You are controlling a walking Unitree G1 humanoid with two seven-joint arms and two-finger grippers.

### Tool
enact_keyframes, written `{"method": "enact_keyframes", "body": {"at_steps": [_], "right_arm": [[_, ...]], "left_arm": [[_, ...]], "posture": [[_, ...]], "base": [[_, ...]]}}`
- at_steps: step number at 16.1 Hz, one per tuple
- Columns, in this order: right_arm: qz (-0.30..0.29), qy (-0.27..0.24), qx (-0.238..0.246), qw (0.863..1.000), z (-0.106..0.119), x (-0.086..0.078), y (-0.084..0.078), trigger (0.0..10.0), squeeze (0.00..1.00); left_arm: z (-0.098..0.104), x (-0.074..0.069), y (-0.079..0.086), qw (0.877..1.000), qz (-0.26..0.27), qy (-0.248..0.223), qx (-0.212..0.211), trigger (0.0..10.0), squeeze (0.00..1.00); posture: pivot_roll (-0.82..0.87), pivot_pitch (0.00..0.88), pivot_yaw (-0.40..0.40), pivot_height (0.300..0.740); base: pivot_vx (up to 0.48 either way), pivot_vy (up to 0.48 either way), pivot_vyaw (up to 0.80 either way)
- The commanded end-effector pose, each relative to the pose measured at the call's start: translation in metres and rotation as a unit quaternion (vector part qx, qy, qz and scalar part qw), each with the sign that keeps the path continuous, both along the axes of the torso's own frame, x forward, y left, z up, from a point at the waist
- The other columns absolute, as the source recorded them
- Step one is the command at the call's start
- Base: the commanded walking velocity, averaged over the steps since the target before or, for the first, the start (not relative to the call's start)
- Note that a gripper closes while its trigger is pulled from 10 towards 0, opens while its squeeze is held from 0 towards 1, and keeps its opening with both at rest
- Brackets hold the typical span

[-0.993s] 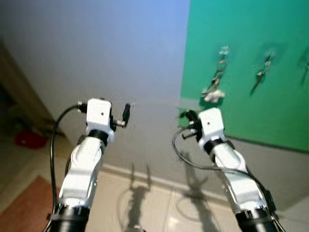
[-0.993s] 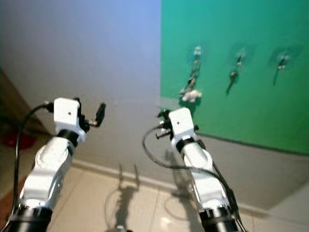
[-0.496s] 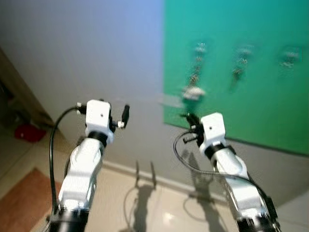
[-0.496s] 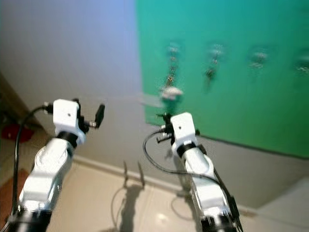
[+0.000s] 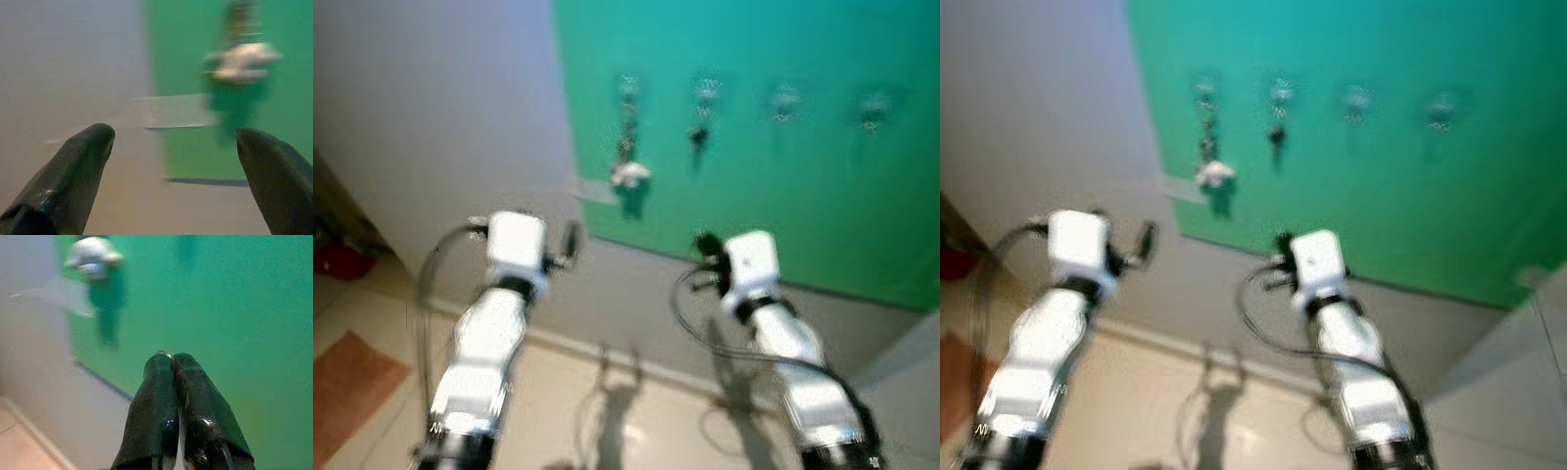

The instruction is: Hang keys on a hook

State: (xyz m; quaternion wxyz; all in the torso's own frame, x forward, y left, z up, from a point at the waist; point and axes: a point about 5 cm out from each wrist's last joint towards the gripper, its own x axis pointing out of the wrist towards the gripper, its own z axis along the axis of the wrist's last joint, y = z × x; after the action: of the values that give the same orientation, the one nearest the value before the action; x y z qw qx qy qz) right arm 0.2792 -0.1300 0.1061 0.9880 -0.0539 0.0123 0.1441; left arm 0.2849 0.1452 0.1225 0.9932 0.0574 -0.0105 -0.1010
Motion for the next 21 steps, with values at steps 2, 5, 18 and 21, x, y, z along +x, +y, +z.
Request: {"method": "enact_keyframes", "body": {"at_steps": [2, 5, 18, 21], "right_arm": [[0.011, -0.029, 0.028, 0.999, 0.014, 0.005, 0.007, 10.0, 0.0], [0.005, -0.049, 0.052, 0.997, 0.028, 0.017, 0.009, 10.0, 0.0], [-0.08, -0.176, 0.136, 0.972, 0.101, 0.057, -0.024, 10.0, 0.0], [-0.076, -0.181, 0.157, 0.968, 0.101, 0.053, -0.023, 10.0, 0.0]], "left_arm": [[0.005, -0.001, 0.006, 0.999, -0.008, -0.011, 0.032, 10.0, 0.0], [0.012, 0.001, 0.004, 0.998, -0.038, -0.022, 0.035, 10.0, 0.0], [0.028, -0.006, -0.028, 0.972, -0.23, -0.047, 0.029, 10.0, 0.0], [0.025, -0.004, -0.027, 0.974, -0.219, -0.044, 0.034, 10.0, 0.0]], "posture": [[-0.05, 0.0, 0.056, 0.74], [-0.05, 0.0, 0.075, 0.74], [-0.02, 0.0, 0.071, 0.74], [-0.03, 0.0, 0.076, 0.74]], "base": [[0.0, 0.0, 0.0], [0.0, 0.0, 0.0], [0.0, 0.0, 0.0], [0.0, 0.0, 0.0]]}}
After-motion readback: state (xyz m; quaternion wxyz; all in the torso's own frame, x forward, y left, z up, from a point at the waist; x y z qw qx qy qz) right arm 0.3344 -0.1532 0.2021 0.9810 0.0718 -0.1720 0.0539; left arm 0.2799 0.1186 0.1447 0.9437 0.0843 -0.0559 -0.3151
